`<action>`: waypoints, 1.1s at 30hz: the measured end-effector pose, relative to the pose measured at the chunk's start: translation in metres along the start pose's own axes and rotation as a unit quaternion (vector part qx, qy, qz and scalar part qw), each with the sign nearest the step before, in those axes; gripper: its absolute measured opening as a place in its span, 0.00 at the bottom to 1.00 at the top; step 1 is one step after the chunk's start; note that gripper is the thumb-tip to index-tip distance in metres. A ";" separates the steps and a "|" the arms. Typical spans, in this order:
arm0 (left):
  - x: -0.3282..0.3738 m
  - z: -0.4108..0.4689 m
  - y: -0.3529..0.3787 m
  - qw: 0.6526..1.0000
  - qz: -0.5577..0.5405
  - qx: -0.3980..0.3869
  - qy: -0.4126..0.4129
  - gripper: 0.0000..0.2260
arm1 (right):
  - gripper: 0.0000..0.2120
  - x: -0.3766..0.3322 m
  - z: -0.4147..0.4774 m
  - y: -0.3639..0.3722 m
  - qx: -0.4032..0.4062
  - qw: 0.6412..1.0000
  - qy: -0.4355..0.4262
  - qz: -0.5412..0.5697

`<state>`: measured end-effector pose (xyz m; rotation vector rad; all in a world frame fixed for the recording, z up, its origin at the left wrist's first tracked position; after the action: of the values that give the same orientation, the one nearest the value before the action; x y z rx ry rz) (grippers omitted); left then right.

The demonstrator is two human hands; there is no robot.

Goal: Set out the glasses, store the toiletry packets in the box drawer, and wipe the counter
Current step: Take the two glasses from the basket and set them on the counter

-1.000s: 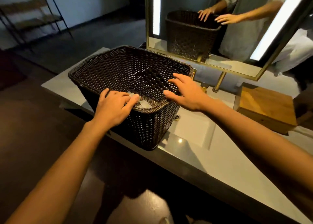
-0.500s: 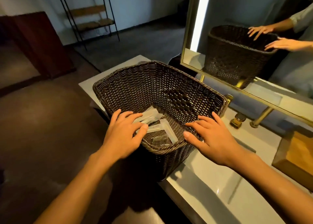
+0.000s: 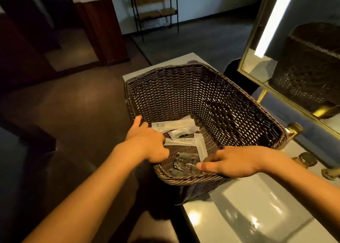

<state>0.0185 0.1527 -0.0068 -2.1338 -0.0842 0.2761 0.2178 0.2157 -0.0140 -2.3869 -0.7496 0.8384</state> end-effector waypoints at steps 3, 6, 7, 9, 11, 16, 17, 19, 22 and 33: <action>0.009 0.010 0.001 0.997 0.043 -0.061 -0.007 0.23 | 0.25 -0.004 0.025 -0.005 -0.037 0.996 -0.060 0.056; 0.019 0.033 0.009 0.988 0.082 -0.129 -0.019 0.26 | 0.21 0.002 0.060 -0.018 0.002 0.999 -0.049 -0.009; 0.022 0.041 0.014 0.983 0.090 -0.157 -0.033 0.29 | 0.22 0.004 0.071 -0.021 0.004 0.998 -0.038 -0.040; 0.032 0.059 0.029 0.974 0.065 -0.215 -0.036 0.34 | 0.23 0.008 0.089 -0.026 -0.006 0.998 -0.029 -0.064; 0.042 0.071 0.044 0.966 -0.019 -0.258 -0.029 0.28 | 0.23 0.009 0.108 -0.032 -0.015 0.997 -0.021 -0.075; 0.039 0.088 0.058 0.916 -0.213 -0.328 -0.085 0.13 | 0.25 0.019 0.157 -0.027 -0.079 0.988 0.016 -0.133; 0.037 0.086 0.059 0.900 -0.230 -0.359 -0.089 0.18 | 0.27 0.023 0.165 -0.023 -0.099 0.985 0.022 -0.139; 0.038 0.086 0.059 0.887 -0.267 -0.359 -0.113 0.20 | 0.30 0.030 0.179 -0.018 -0.133 0.981 0.027 -0.137; 0.042 0.107 0.071 0.869 -0.401 -0.234 -0.170 0.16 | 0.42 0.038 0.195 -0.014 -0.151 0.976 0.029 -0.153; 0.061 0.115 0.104 0.779 -0.359 -0.498 -0.128 0.34 | 0.32 0.043 0.239 0.001 -0.232 0.967 -0.017 -0.102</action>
<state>0.0464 0.1998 -0.1642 -2.8456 -1.4607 0.0386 0.0852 0.3058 -0.1963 -2.6330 -1.3029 0.6723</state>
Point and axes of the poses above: each hand's wrist, its own z-axis towards the middle knuckle, its own y-axis out of the palm, x = y × z, the point moved 5 cm from there along z, towards the middle knuckle
